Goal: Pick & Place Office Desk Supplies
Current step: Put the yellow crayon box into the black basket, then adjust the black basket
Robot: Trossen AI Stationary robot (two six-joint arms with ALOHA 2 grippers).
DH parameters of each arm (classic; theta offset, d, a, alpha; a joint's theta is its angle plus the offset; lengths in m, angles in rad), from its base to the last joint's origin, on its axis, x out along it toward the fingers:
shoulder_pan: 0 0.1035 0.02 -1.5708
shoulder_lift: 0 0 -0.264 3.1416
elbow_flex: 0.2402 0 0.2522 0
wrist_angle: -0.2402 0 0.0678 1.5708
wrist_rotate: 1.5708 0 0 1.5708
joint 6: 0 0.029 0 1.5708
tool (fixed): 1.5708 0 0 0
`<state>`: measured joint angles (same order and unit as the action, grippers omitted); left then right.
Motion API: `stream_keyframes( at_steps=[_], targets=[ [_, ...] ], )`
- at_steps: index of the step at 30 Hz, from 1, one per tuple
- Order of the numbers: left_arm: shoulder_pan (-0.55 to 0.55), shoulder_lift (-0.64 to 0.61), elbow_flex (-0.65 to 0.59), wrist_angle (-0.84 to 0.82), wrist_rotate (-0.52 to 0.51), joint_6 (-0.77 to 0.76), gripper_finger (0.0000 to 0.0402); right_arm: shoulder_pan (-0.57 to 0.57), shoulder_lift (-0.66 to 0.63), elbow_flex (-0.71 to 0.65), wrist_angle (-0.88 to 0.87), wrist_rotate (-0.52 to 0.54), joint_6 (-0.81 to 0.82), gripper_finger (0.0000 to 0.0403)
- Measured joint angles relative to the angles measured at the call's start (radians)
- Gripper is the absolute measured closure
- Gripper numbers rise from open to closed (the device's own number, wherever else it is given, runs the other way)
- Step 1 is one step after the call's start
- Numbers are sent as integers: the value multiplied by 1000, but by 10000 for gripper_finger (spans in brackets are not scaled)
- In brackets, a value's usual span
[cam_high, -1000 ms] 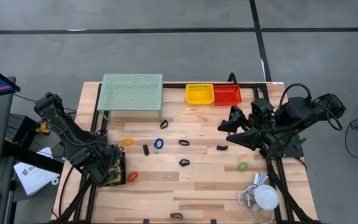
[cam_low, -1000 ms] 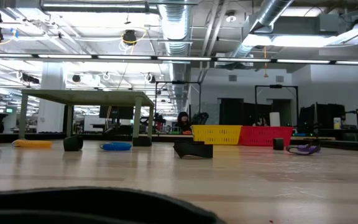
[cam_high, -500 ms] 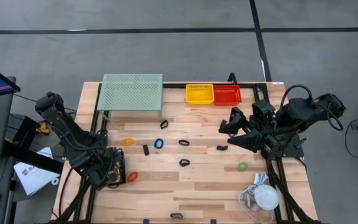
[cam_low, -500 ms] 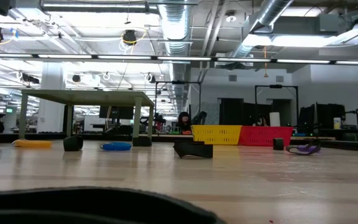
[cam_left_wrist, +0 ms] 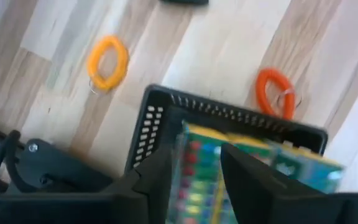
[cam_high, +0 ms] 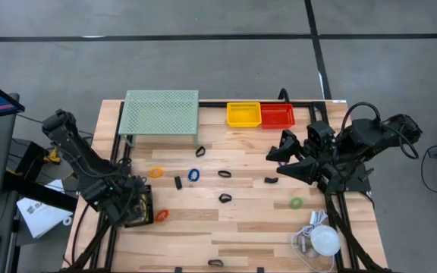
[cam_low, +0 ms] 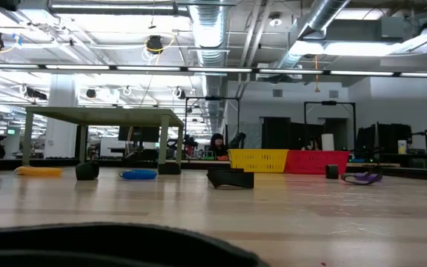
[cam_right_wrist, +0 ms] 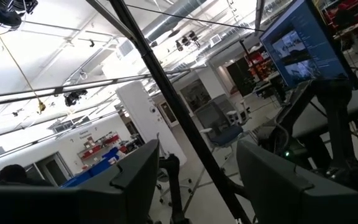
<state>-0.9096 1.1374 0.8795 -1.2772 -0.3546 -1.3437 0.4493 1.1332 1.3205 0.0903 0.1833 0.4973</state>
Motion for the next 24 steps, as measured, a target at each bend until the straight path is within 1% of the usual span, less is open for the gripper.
stream_keyframes(
  at_steps=[7,11,14,19,21,24],
  targets=[
    [50,-92,0,2,-49,19,252,0,0,0,0,0,-3,191],
    [83,-118,0,26,-49,59,252,0,0,0,0,0,-3,191],
    [132,-121,0,69,-50,102,258,0,0,0,0,2,-8,191],
    [258,-86,0,100,-33,196,290,-7,0,0,-1,2,-11,191],
    [320,-68,0,100,4,233,310,-12,0,0,-4,2,-11,191],
    [426,-39,0,107,92,293,337,-14,1,0,-5,2,-11,191]
  ],
)
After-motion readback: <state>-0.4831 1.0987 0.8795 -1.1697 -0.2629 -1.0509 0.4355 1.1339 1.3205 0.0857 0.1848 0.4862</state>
